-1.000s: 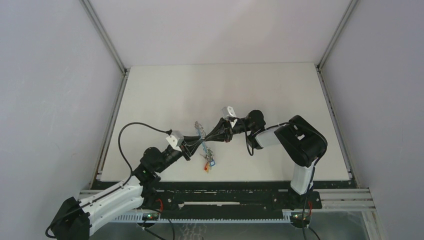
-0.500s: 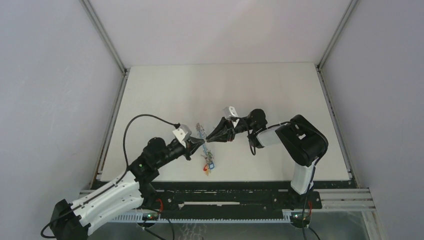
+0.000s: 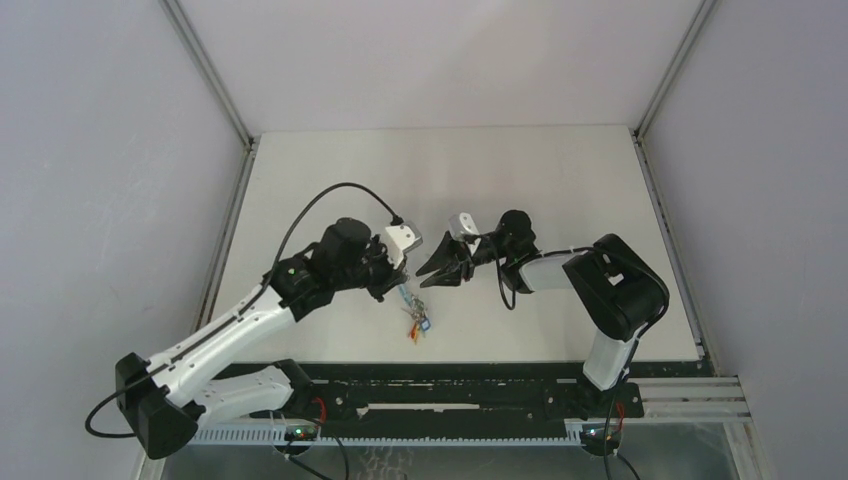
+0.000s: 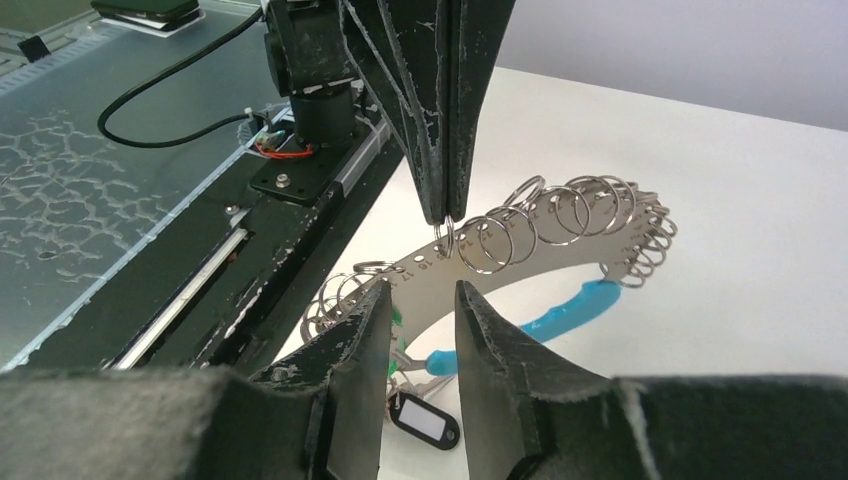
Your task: Put the keys on the keyring
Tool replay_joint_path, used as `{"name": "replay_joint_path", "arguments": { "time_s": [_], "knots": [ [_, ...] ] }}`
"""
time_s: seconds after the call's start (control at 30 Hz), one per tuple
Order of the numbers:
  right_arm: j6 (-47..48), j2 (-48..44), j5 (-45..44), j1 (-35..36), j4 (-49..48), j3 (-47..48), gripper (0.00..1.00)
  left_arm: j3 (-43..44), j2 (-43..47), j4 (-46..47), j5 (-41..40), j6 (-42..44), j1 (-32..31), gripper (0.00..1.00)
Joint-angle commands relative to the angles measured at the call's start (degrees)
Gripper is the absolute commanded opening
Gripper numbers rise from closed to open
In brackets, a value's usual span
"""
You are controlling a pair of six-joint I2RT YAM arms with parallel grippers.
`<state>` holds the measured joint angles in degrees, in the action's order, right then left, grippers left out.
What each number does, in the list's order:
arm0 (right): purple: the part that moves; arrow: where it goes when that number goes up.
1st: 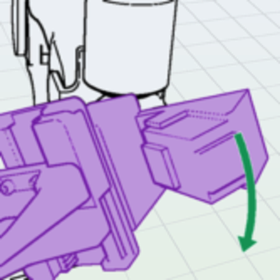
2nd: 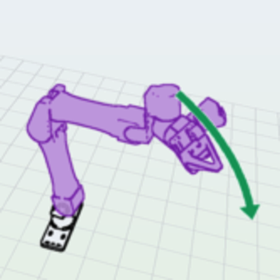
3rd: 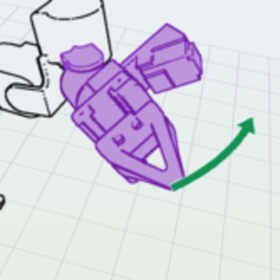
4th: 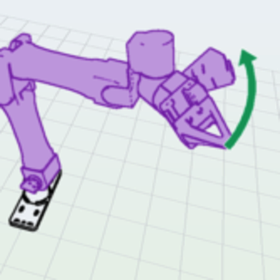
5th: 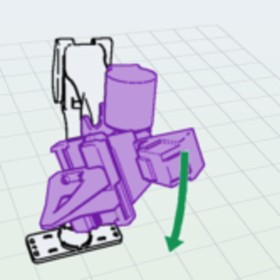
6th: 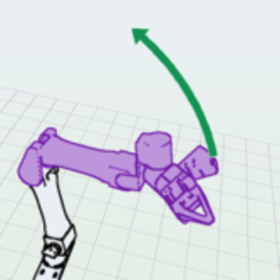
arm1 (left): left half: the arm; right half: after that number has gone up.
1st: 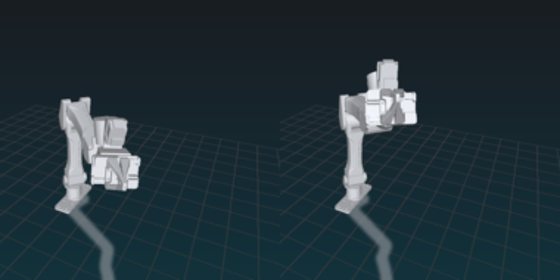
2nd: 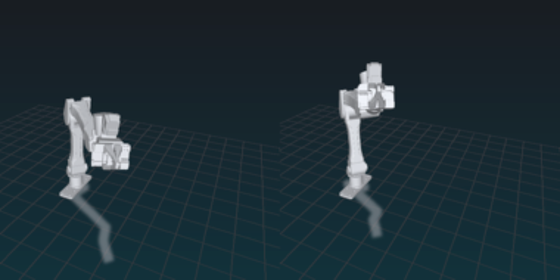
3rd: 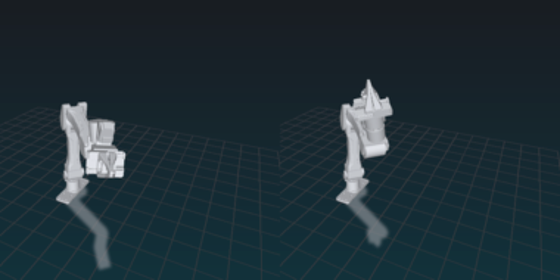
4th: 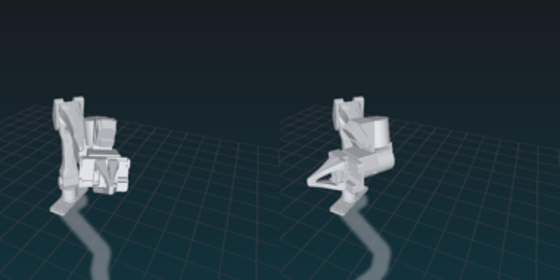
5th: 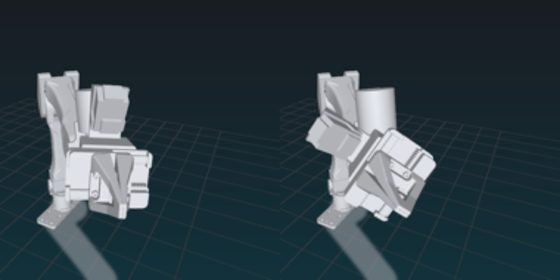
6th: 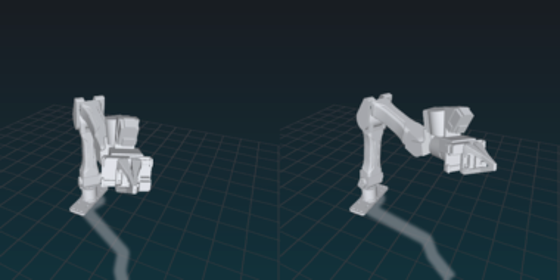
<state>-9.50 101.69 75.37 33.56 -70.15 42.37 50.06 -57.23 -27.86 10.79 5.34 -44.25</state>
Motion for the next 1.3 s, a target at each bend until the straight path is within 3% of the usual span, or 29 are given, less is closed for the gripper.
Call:
{"name": "replay_joint_path", "arguments": {
  "time_s": [0.0,0.3,0.8,1.27],
  "knots": [
    [2.84,-1.51,-0.39,0.42,0.98,0.96,0.3,8.93,-3.54,-9.69,2.57,6.97,-0.31,0.0],
    [-5.02,2.55,-3.25,2.32,-11.02,1.9,0.28,14.06,-8.66,-14.83,5.28,10.73,-0.74,0.0],
    [-3.99,6.32,1.86,4.59,-5.54,6.26,0.26,15.7,-10.7,-15.12,5.66,11.92,-0.93,0.0],
    [-4.31,7.29,2.63,4.67,-4.93,7.04,0.1,16.11,-11.59,-15.03,6.93,12.24,-0.97,0.0]
  ]
}}
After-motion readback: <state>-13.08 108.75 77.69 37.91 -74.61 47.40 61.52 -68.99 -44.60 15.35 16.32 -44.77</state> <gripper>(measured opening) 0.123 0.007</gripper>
